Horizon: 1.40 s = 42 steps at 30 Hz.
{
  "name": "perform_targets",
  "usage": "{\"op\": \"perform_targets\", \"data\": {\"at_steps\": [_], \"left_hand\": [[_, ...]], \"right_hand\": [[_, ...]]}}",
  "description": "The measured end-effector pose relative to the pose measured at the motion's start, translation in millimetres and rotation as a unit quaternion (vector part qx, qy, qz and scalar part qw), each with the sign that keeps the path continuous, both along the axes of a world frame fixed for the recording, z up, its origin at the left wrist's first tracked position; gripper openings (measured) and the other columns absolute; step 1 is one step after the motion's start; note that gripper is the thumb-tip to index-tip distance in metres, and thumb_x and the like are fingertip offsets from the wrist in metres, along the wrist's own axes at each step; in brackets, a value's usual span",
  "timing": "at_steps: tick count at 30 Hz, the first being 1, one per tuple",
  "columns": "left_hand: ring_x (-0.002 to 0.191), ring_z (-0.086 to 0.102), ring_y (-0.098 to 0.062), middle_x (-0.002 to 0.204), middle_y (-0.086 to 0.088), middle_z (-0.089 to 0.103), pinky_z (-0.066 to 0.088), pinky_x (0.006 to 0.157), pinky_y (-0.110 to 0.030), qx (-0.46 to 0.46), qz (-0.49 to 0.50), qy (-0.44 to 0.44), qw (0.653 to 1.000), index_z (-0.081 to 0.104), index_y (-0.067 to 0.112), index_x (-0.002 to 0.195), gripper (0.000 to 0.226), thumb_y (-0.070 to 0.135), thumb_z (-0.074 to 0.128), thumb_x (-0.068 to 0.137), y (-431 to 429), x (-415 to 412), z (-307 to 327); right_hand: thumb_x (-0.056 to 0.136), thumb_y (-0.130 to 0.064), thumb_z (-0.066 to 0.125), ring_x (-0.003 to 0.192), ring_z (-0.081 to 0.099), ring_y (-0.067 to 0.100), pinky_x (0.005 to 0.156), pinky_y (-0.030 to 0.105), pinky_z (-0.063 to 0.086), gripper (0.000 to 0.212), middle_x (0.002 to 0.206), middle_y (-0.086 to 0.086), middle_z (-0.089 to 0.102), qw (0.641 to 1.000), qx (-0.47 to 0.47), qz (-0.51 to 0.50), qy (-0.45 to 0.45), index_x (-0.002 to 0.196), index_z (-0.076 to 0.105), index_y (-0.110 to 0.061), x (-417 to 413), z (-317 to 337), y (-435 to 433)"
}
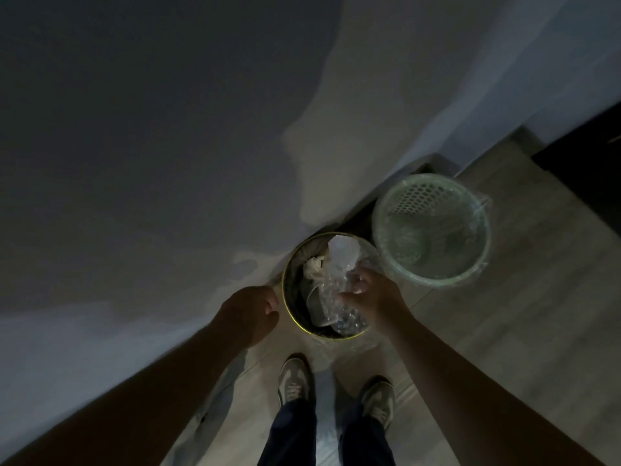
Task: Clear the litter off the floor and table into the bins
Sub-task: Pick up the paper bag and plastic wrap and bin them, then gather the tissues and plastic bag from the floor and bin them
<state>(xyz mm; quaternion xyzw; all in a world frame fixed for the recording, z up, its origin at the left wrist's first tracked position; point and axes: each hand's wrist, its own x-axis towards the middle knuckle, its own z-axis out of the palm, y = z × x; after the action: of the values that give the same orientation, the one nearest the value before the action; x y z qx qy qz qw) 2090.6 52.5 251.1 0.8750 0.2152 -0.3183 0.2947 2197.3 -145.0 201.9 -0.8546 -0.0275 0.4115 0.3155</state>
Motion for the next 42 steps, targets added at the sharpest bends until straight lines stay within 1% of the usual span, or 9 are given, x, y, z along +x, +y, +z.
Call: {"op": "perform_targets", "data": {"at_steps": [2,5,9,14,25,29,35,38,42], "left_hand": [[0.115,0.057,-0.023,0.120,-0.011,0.063,0.045,0.097,-0.036,-0.004,-0.002,0.003,1.000,0.060,0.007,0.118,0.028,0.018,0.058,0.093,-0.1,-1.3,0.0],[0.114,0.057,-0.021,0.119,-0.009,0.063,0.045,0.097,-0.035,-0.003,-0.009,0.005,1.000,0.059,0.008,0.118,0.028,0.019,0.058,0.093,-1.4,-3.3,2.7],[0.111,0.057,-0.020,0.117,-0.008,0.063,0.046,0.097,-0.035,-0.007,-0.018,0.005,1.000,0.059,0.009,0.117,0.027,0.019,0.058,0.092,-4.6,-0.1,16.9],[0.115,0.054,-0.018,0.121,-0.004,0.060,0.042,0.094,-0.024,0.036,-0.083,-0.025,0.996,0.057,0.012,0.120,0.028,0.023,0.051,0.095,-11.1,12.0,72.6],[0.116,0.052,-0.016,0.126,-0.001,0.056,0.037,0.097,-0.022,0.119,-0.127,-0.137,0.975,0.051,0.019,0.129,0.038,0.034,0.051,0.095,-31.0,34.5,292.0],[0.120,0.050,-0.013,0.131,0.002,0.054,0.032,0.097,-0.017,0.141,-0.097,-0.197,0.965,0.050,0.021,0.133,0.042,0.036,0.054,0.094,-43.1,31.9,385.7],[0.111,0.055,-0.009,0.124,0.009,0.059,0.037,0.092,-0.016,0.205,-0.007,-0.296,0.933,0.053,0.026,0.127,0.040,0.040,0.059,0.090,-60.8,6.1,532.3],[0.109,0.055,-0.006,0.123,0.012,0.058,0.041,0.090,-0.016,0.257,0.030,-0.327,0.909,0.053,0.031,0.126,0.039,0.042,0.059,0.089,-64.2,-20.2,591.4],[0.103,0.057,0.000,0.120,0.016,0.058,0.042,0.078,-0.010,0.313,0.087,-0.357,0.876,0.055,0.034,0.125,0.038,0.044,0.059,0.088,-65.5,-72.1,651.3]], "right_hand": [[0.074,-0.027,0.081,0.108,0.061,0.019,0.094,0.032,0.048,0.064,0.117,0.008,0.065,1.000,0.005,-0.022,-0.008,0.131,0.055,-0.013,-4.1,-0.5,-4.4],[0.076,-0.027,0.078,0.098,0.065,0.020,0.084,0.029,0.051,0.044,0.105,0.008,0.069,0.998,-0.022,0.023,-0.049,0.115,0.064,-0.010,-8.9,4.1,-11.6],[0.079,-0.024,0.074,0.094,0.066,0.022,0.085,0.039,0.053,0.030,0.100,0.008,0.070,0.995,-0.043,0.057,-0.074,0.105,0.066,-0.011,-7.9,27.8,-21.4],[0.082,-0.022,0.067,0.099,0.064,0.021,0.086,0.035,0.051,0.026,0.104,0.006,0.070,0.984,-0.074,0.110,-0.115,0.108,0.067,-0.015,2.2,96.3,-27.7],[0.089,-0.029,0.060,0.125,0.048,0.021,0.097,0.026,0.037,0.042,0.128,0.003,0.056,0.915,-0.084,0.325,-0.224,0.128,0.053,-0.015,35.8,338.2,-41.0],[0.091,-0.036,0.059,0.119,0.048,0.015,0.082,0.019,0.031,0.045,0.126,-0.001,0.054,0.886,-0.037,0.357,-0.293,0.131,0.048,-0.020,57.9,438.8,-53.0],[0.088,-0.042,0.063,0.110,0.050,0.009,0.083,0.015,0.033,0.050,0.124,-0.008,0.056,0.810,0.032,0.403,-0.425,0.133,0.049,-0.027,61.9,581.3,-53.9],[0.085,-0.038,0.067,0.110,0.054,0.013,0.092,0.026,0.041,0.048,0.120,-0.006,0.060,0.777,0.090,0.406,-0.473,0.129,0.054,-0.025,48.8,646.3,-41.9],[0.083,-0.040,0.067,0.109,0.055,0.010,0.091,0.025,0.042,0.043,0.117,-0.011,0.060,0.720,0.168,0.432,-0.516,0.124,0.058,-0.029,15.8,711.4,-18.6]]}}
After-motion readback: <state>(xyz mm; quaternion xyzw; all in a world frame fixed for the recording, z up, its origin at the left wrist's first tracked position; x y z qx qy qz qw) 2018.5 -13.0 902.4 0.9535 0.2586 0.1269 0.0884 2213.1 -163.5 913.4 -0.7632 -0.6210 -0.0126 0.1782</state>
